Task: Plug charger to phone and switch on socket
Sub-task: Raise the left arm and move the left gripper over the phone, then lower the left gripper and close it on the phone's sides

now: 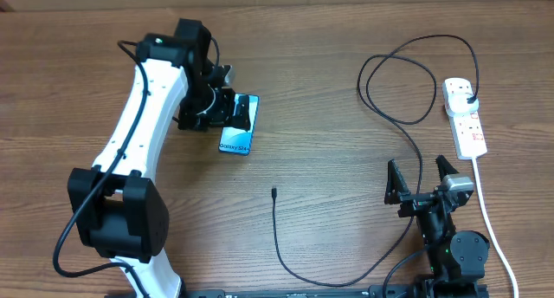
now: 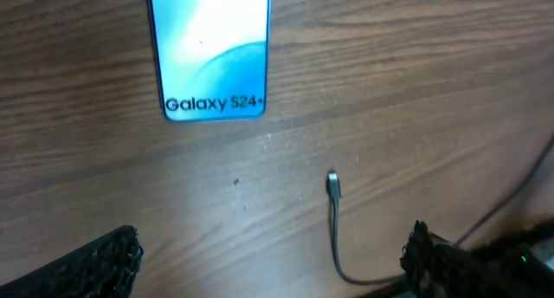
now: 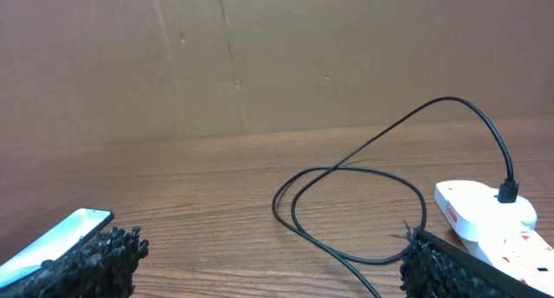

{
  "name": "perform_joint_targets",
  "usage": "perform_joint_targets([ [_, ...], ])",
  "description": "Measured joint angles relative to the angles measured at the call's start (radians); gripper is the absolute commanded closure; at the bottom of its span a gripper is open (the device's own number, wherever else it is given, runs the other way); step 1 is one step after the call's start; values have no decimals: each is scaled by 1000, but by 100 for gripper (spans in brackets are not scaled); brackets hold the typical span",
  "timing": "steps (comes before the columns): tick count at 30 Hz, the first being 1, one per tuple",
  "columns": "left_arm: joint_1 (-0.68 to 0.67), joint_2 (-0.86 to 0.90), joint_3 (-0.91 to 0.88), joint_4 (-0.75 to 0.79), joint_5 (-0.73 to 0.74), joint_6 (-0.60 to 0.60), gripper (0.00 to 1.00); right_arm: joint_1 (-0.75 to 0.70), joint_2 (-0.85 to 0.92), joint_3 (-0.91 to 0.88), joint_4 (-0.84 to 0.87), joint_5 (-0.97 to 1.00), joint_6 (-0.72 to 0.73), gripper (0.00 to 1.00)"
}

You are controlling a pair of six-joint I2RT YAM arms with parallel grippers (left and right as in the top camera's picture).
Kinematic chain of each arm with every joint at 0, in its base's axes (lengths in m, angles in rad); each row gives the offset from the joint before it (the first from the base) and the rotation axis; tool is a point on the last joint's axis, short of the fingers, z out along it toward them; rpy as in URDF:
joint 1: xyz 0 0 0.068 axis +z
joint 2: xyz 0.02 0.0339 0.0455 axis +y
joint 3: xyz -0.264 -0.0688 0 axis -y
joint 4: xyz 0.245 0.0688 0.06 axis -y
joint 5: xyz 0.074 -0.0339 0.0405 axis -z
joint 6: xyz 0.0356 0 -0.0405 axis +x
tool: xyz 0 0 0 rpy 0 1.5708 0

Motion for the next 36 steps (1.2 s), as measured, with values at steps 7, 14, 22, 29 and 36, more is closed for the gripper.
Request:
perform_joint_targets([
  [7, -2, 0, -158, 197, -11, -63, 0, 0, 0, 0, 0, 0, 1, 0],
  [14, -15, 0, -281, 354, -76, -116, 0, 0, 0, 0, 0, 0, 0, 0],
  [22, -62, 0, -359, 473, -189, -161, 0, 0, 0, 0, 0, 0, 0, 0],
  [29, -87, 0, -367, 560, -252, -166, 0, 0, 0, 0, 0, 0, 0, 0],
  [36, -94, 0, -368, 637, -267, -167, 0, 0, 0, 0, 0, 0, 0, 0],
])
